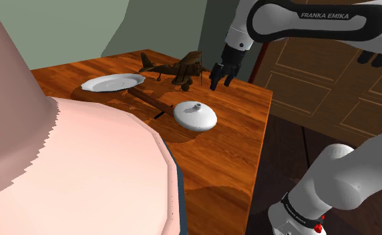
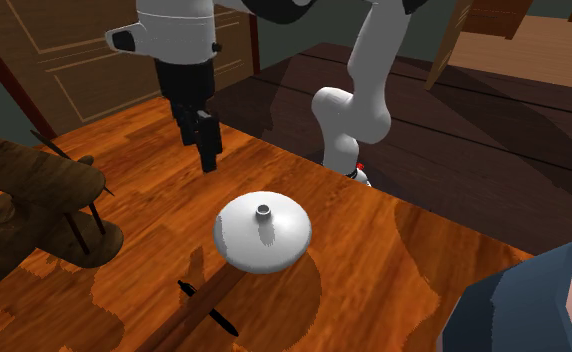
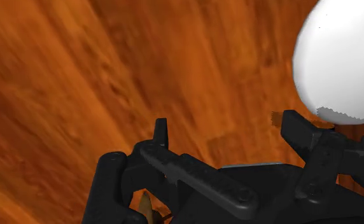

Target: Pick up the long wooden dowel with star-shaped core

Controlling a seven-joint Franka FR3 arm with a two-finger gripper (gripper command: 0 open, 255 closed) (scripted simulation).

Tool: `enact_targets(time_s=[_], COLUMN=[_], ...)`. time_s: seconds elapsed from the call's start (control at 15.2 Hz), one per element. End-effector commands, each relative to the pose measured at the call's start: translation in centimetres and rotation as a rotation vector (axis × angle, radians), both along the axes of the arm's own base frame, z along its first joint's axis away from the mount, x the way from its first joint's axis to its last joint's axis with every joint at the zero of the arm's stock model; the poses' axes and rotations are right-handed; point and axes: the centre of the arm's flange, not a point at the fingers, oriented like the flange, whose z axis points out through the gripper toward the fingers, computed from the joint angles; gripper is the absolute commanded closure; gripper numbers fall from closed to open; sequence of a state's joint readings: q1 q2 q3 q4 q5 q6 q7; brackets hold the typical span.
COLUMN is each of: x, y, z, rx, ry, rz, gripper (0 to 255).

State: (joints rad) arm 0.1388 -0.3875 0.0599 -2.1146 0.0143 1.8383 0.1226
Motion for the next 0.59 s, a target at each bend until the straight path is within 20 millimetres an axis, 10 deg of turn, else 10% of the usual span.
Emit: enact_targets(time_s=[0.0, 0.53], x=[1.3, 5.8], y=[2.4, 11.8], z=[-0.8, -3.0], rx=[-0.001, -0.007], ry=[0.006, 0.031], rz=[0.039, 0.193], gripper=[0, 0])
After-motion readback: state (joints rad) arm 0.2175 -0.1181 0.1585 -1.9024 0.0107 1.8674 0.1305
